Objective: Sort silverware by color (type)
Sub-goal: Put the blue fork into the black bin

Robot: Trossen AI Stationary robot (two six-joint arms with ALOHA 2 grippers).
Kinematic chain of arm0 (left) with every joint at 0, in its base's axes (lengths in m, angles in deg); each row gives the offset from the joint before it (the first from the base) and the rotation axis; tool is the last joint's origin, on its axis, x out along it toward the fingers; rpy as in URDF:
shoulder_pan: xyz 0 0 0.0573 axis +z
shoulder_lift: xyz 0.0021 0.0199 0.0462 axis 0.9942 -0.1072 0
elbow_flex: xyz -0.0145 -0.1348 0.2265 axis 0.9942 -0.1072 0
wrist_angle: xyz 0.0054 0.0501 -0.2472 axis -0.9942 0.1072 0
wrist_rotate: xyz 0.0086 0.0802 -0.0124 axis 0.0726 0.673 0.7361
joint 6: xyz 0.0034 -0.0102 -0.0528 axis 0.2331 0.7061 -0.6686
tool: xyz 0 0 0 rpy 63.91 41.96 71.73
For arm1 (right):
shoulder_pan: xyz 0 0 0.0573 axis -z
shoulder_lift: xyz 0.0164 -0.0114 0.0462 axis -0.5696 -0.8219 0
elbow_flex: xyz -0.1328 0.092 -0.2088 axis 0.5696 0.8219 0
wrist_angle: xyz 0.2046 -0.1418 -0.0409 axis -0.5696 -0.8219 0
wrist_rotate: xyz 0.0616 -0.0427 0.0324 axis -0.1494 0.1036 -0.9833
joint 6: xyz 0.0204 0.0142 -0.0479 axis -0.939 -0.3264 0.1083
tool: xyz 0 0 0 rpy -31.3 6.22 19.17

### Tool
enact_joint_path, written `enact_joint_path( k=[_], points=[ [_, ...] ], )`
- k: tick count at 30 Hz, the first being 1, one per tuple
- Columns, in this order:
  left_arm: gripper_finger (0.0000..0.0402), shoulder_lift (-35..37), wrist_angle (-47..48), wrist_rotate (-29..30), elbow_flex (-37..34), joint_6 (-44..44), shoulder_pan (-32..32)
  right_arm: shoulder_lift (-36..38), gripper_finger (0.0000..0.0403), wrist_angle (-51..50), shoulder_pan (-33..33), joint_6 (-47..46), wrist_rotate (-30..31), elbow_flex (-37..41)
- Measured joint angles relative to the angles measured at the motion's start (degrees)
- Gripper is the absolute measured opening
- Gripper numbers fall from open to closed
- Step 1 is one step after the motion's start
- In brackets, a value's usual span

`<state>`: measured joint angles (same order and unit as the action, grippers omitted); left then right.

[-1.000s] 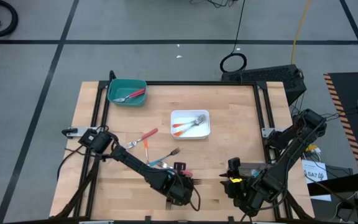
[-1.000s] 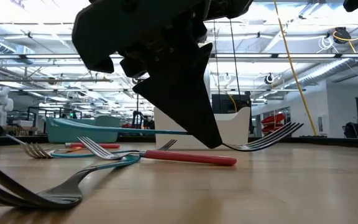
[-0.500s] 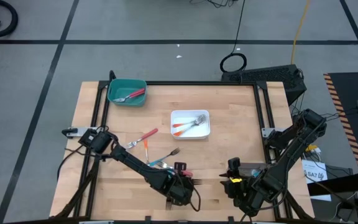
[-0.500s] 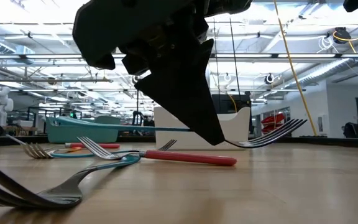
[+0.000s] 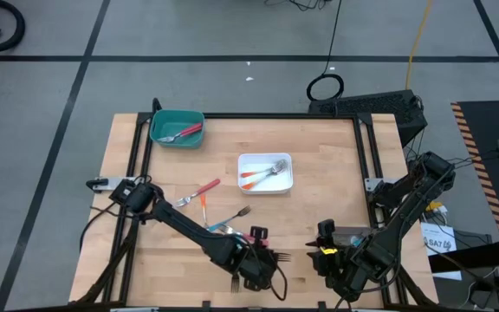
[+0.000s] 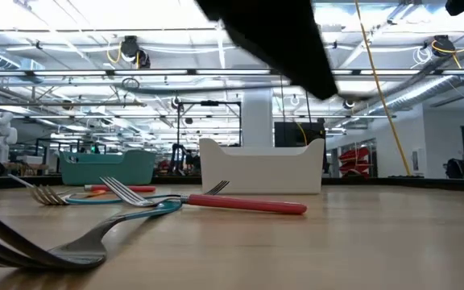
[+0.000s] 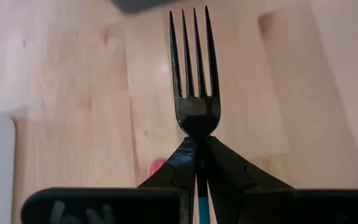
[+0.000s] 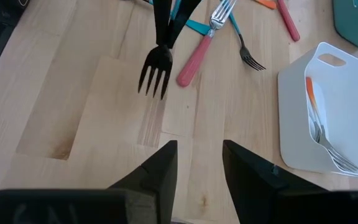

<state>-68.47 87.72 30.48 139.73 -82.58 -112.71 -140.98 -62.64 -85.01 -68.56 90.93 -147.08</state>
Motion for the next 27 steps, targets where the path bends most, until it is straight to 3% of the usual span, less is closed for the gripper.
enact_joint_path(
  k=[12, 27],
  points=[
    [0.0033, 0.1, 2.5, 0.0, 6.6, 7.0, 0.0, 0.0, 0.0121, -0.1, 0.0, 0.0, -0.1, 0.0],
    [0.0033, 0.0, 2.5, 0.0, 7.6, 15.0, 0.0, 0.0, 0.0121, -0.3, 0.0, -0.1, -0.1, 0.0]
  ],
)
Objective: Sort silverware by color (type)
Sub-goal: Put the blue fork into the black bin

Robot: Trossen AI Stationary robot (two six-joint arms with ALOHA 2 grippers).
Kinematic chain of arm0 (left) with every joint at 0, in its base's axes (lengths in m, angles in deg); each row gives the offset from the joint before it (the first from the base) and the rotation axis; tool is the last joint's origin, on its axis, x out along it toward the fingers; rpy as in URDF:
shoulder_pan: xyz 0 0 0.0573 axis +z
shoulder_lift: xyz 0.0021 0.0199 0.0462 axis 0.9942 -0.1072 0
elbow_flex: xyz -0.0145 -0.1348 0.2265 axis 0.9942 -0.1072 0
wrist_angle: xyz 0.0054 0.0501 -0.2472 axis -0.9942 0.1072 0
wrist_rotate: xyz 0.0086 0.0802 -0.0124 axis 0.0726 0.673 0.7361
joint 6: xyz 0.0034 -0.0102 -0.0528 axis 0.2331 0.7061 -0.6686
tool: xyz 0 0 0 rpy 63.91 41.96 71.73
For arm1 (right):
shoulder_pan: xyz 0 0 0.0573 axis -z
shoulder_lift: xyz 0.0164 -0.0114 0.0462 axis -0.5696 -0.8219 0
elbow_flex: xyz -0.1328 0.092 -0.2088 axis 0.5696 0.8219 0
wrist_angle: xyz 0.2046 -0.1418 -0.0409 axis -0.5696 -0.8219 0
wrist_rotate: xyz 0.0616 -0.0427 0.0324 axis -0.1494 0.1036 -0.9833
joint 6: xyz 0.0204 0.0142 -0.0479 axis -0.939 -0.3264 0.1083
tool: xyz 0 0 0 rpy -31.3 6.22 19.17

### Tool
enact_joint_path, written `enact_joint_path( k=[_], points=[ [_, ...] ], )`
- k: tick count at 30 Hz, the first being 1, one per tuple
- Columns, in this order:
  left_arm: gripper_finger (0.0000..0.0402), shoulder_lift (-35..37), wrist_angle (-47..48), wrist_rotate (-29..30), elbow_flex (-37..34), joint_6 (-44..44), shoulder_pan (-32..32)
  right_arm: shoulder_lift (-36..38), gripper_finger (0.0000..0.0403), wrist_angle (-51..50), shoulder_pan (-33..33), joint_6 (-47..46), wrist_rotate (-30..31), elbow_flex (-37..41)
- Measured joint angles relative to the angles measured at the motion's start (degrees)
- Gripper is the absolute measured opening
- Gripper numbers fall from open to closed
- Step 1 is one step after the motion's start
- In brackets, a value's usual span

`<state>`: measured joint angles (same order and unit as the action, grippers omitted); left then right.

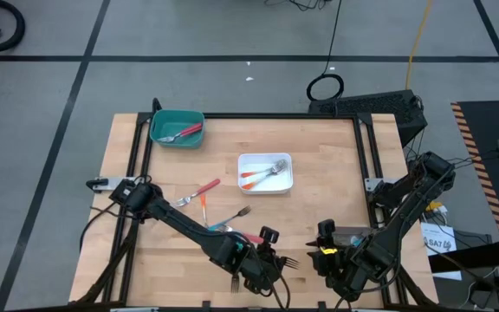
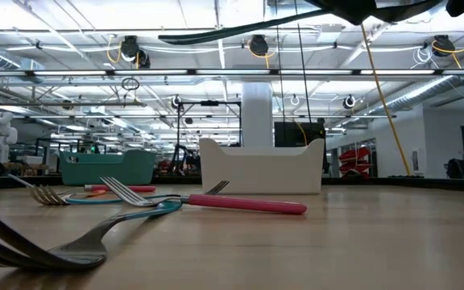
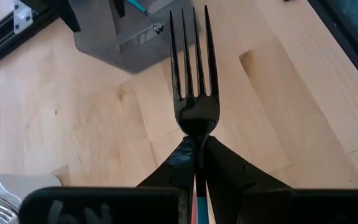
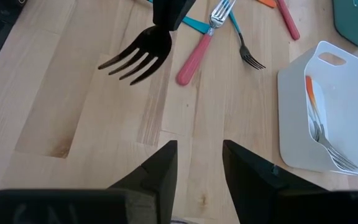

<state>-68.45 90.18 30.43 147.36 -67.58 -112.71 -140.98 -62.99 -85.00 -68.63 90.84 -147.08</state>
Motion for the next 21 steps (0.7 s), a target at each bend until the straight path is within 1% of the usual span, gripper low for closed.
enact_joint_path(
  k=[8, 12, 16, 21],
  points=[
    [0.0033, 0.0, -0.1, 0.0, 0.0, 0.9, 0.0, 0.0, 0.0121, 0.4, 0.0, 0.1, 0.0, 0.0],
    [0.0033, 0.0, -0.2, 0.0, 0.0, 1.3, 0.0, 0.0, 0.0121, 5.0, -0.3, 3.5, 0.0, 0.0],
    [0.0033, 0.0, -0.2, 0.0, 0.0, 4.6, 0.0, 0.0, 0.0121, 9.7, -0.5, 7.6, 0.0, 0.0],
    [0.0033, 0.0, -0.2, 0.0, 0.0, 5.4, 0.0, 0.0, 0.0121, 9.9, -0.7, 11.5, 0.0, 0.0]
  ],
)
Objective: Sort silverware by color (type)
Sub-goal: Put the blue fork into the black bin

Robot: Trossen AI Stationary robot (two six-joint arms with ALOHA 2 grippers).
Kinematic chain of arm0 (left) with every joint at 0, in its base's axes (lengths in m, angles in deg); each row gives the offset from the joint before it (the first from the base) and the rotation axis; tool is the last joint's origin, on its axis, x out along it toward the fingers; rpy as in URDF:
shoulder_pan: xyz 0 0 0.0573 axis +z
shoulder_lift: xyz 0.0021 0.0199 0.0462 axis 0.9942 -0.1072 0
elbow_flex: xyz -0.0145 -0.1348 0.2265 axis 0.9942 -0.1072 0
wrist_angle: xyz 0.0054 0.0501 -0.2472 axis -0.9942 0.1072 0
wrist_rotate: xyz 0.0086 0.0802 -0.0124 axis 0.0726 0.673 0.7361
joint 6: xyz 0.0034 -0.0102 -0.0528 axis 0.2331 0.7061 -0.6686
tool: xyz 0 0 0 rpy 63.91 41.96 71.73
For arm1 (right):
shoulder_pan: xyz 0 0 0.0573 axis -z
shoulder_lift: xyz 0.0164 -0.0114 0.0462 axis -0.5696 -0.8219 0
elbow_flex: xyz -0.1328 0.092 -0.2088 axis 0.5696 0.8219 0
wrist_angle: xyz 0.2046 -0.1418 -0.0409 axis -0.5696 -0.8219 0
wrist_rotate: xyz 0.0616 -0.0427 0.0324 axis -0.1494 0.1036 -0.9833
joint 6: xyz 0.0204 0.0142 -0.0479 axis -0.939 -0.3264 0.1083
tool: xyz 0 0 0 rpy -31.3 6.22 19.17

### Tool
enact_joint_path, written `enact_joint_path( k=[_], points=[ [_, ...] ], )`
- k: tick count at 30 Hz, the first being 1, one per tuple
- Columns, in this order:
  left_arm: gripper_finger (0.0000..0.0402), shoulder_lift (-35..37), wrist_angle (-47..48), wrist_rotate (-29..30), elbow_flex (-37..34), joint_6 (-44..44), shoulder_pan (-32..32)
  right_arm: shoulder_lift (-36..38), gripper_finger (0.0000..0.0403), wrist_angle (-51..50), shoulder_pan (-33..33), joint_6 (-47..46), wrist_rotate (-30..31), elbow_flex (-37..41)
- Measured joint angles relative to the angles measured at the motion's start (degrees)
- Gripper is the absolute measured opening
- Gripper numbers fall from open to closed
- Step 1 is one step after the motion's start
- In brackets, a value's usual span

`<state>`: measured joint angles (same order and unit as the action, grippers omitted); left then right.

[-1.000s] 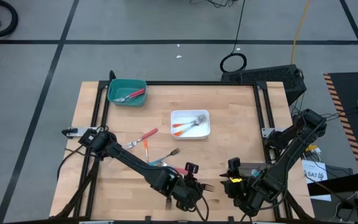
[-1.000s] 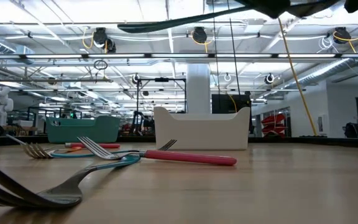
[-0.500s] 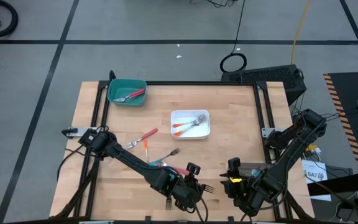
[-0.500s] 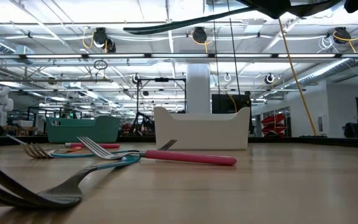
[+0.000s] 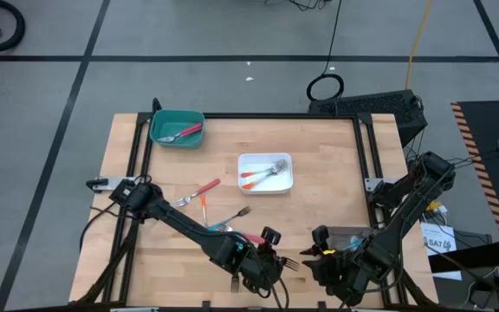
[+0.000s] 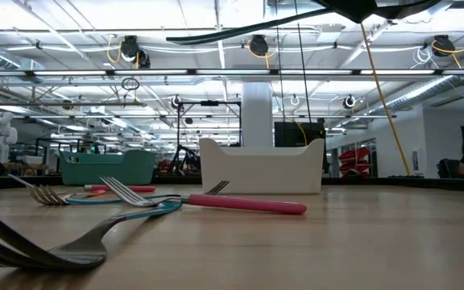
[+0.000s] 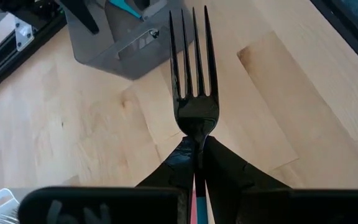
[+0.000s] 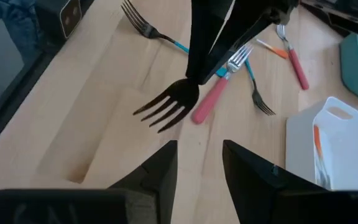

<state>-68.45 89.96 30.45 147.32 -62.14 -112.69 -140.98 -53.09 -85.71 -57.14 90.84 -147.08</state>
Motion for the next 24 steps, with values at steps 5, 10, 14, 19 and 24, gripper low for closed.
enact_joint_path(
  k=[5, 10, 14, 19, 24],
  points=[
    [0.0033, 0.0, 0.3, 0.0, 0.0, 9.1, -0.2, 0.0, 0.0121, 0.7, -0.2, -2.1, 0.2, 0.0],
    [0.0033, 0.0, 0.1, 0.0, 0.0, 22.2, -0.1, 0.0, 0.0121, 0.6, 0.6, -5.7, 0.4, 0.0],
    [0.0033, 0.0, 0.1, 0.1, 0.0, 31.2, 0.3, 0.0, 0.0121, 0.3, 0.8, -5.8, 0.4, 0.0],
    [0.0033, 0.0, -0.1, 0.1, -0.1, 42.3, 0.9, 0.0, 0.0121, 0.4, 0.7, -7.4, 3.2, 0.0],
    [0.0033, 0.0, -1.0, 0.5, -0.1, 50.3, 1.3, 0.0, 0.0121, 0.3, 0.8, -4.0, 5.0, 0.0]
  ],
)
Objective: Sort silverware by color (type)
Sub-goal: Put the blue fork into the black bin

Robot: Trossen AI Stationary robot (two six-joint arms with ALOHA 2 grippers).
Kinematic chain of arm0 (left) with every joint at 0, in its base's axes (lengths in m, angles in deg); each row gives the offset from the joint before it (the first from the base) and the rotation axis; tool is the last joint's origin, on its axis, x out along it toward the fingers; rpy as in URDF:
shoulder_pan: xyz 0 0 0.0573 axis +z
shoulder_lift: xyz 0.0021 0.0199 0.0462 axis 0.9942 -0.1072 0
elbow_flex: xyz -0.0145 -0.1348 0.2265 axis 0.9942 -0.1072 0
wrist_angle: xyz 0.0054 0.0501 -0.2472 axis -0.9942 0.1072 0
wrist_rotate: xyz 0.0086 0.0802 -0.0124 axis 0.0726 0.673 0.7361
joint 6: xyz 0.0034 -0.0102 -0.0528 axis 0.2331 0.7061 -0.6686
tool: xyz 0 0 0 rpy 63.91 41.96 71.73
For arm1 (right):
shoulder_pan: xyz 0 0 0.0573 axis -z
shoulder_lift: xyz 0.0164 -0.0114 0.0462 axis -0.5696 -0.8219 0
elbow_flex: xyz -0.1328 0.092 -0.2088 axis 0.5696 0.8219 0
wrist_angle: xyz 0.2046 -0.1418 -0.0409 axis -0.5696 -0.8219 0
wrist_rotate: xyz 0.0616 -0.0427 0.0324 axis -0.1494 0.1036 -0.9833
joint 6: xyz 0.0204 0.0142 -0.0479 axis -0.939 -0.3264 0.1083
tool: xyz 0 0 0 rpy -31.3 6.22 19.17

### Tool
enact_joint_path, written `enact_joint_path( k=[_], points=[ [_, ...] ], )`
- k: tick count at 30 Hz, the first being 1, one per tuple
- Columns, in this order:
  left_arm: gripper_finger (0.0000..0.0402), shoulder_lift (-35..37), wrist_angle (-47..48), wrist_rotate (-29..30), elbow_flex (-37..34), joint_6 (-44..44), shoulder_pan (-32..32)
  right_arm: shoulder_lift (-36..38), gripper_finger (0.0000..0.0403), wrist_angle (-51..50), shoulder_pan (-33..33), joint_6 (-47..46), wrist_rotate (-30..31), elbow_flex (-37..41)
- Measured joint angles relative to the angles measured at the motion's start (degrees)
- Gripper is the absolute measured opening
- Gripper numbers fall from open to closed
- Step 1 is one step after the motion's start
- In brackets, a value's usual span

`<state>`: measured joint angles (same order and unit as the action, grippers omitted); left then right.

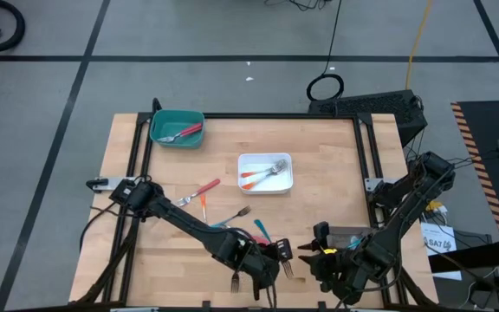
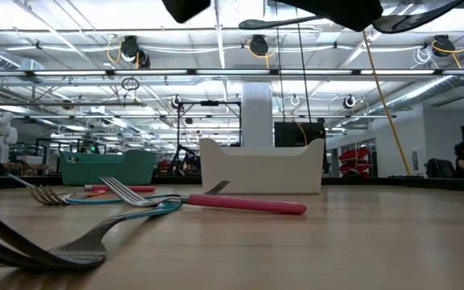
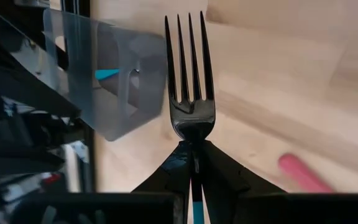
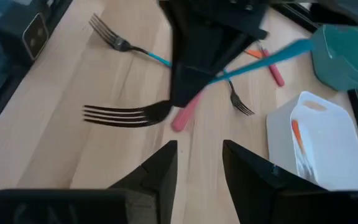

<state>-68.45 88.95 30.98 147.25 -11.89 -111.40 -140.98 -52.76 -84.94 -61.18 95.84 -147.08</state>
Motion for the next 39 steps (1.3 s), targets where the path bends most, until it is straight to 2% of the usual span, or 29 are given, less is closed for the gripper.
enact_joint_path(
  k=[4, 10, 15, 18, 24, 32, 36, 39],
  points=[
    [0.0033, 0.0, -0.7, 0.6, 0.0, 5.1, 0.2, 0.0, 0.0121, 1.4, 0.0, 0.9, 2.1, 1.3],
    [0.0033, 0.0, -5.9, 0.6, 0.0, 9.5, 0.2, 0.0, 0.0121, 6.9, 0.7, 0.5, 11.7, 5.3],
    [0.0033, 0.0, -6.5, 0.6, 0.0, 11.2, 0.1, 0.0, 0.0121, 6.9, 1.6, 2.4, 11.8, 6.1],
    [0.0033, 0.0, -6.4, 0.0, 0.0, 12.6, 0.0, 0.0, 0.0121, 6.9, 1.7, 7.7, 12.3, 6.1],
    [0.0033, 0.0, -6.5, -5.2, 0.0, 16.5, -0.1, 0.0, 0.0121, 6.4, 1.6, 22.8, 13.1, 6.1],
    [0.0033, 0.0, -6.9, -10.2, 0.0, 23.6, -0.1, 0.0, 0.0121, 4.7, 1.8, 36.7, 9.8, 6.1],
    [0.0033, -0.1, -9.8, -13.1, 0.0, 24.2, -0.1, 0.0, 0.0121, 6.6, 1.9, 40.9, 9.9, 6.1],
    [0.0033, -0.1, -10.8, -15.3, 0.0, 25.0, -0.1, 0.0, 0.0121, 8.3, 1.9, 48.8, 9.8, 6.1]
  ],
)
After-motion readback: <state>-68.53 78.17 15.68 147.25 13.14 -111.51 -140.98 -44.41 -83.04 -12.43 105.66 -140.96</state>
